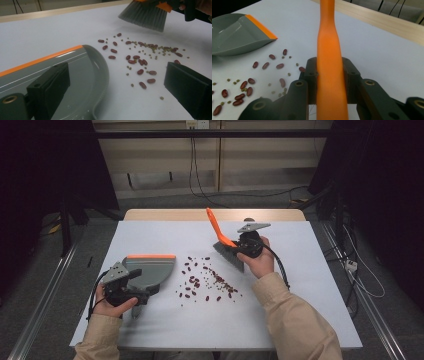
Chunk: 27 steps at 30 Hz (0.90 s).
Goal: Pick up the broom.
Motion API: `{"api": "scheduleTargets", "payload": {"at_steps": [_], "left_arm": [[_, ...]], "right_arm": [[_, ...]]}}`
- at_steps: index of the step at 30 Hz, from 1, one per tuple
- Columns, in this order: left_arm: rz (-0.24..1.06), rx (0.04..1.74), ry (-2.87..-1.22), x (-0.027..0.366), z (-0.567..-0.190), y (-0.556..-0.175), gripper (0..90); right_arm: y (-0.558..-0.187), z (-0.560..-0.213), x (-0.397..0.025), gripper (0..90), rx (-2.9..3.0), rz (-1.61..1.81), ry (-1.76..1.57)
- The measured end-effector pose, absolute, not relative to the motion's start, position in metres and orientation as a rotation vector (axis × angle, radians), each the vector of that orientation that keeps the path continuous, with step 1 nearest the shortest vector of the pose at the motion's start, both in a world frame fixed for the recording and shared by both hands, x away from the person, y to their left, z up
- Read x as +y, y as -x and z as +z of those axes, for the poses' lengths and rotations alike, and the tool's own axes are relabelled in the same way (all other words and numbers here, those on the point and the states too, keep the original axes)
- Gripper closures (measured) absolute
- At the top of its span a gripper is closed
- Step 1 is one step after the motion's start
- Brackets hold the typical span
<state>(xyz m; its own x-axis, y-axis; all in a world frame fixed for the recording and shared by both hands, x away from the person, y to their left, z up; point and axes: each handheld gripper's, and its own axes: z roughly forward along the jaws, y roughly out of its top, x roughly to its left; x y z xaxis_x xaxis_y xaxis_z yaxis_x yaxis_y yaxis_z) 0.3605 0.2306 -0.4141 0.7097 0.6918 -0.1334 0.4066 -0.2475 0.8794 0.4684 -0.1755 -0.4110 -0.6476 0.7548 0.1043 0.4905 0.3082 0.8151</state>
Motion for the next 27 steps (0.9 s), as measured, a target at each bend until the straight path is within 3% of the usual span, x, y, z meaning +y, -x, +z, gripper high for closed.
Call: {"api": "scheduleTargets", "payload": {"at_steps": [17,27], "left_arm": [[0.363,0.897,-1.870,0.240,-0.414,-0.360,6.5],[0.365,0.896,-1.868,0.242,-0.414,-0.359,6.5]], "right_arm": [[-0.518,-0.425,-0.115,71.3,2.380,1.224,-0.724],[-0.506,-0.430,-0.089,70.9,2.521,1.160,-0.517]]}}
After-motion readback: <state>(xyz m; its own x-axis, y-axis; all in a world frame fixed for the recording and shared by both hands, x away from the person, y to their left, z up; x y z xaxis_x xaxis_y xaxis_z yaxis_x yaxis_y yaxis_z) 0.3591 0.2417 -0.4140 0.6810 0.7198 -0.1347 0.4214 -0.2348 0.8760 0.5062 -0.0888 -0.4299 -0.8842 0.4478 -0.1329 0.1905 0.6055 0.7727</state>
